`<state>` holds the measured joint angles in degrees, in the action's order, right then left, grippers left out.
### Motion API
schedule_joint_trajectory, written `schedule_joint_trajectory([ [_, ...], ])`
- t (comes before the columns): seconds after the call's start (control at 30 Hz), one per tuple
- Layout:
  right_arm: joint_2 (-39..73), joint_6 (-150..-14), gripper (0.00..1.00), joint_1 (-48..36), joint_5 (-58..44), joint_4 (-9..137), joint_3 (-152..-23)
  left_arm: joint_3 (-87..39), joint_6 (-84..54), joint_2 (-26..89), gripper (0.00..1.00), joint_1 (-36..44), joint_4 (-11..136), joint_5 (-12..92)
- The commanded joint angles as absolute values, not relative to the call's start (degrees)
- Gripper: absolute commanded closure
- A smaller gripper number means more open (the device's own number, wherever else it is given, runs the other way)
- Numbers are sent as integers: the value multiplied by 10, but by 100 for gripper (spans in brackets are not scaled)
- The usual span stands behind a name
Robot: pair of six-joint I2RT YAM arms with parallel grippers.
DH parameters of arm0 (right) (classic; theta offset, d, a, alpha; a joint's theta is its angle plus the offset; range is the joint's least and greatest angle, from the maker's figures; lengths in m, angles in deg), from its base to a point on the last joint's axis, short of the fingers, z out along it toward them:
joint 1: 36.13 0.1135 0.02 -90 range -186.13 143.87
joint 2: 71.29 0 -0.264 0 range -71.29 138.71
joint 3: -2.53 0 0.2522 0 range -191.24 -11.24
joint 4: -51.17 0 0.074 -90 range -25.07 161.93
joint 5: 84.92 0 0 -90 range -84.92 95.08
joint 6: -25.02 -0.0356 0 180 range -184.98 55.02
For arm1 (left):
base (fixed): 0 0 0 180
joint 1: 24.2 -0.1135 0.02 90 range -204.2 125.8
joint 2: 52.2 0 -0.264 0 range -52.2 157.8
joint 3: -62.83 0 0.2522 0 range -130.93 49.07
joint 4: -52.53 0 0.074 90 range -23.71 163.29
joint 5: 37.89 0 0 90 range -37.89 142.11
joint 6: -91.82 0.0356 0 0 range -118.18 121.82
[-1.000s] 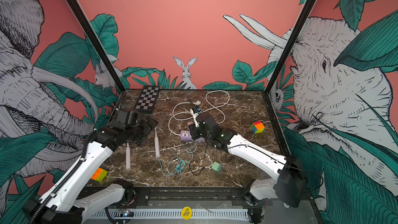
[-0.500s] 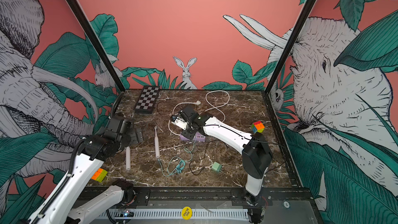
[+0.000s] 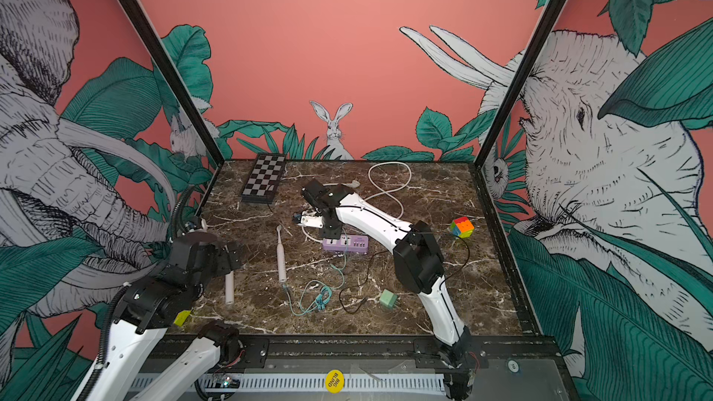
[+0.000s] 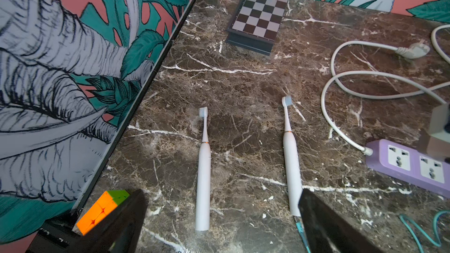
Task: Charge the electric toothbrush
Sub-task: Insert the plug into the socket.
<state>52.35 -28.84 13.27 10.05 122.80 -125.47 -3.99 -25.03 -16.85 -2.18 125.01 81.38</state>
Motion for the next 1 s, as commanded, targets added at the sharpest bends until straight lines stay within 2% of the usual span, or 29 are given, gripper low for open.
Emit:
schedule_joint_trajectory([
  [0.0, 541, -261, 100, 139, 113, 1274, -1300, -30, -255, -185, 1, -24, 1249, 846],
  [0.2, 585, -232, 100, 147, 120, 1301, -1345, -30, -261, -195, 1, -24, 1253, 854],
  [0.97, 620, -211, 100, 141, 111, 1311, -1357, -29, -264, -190, 1, -24, 1253, 857],
])
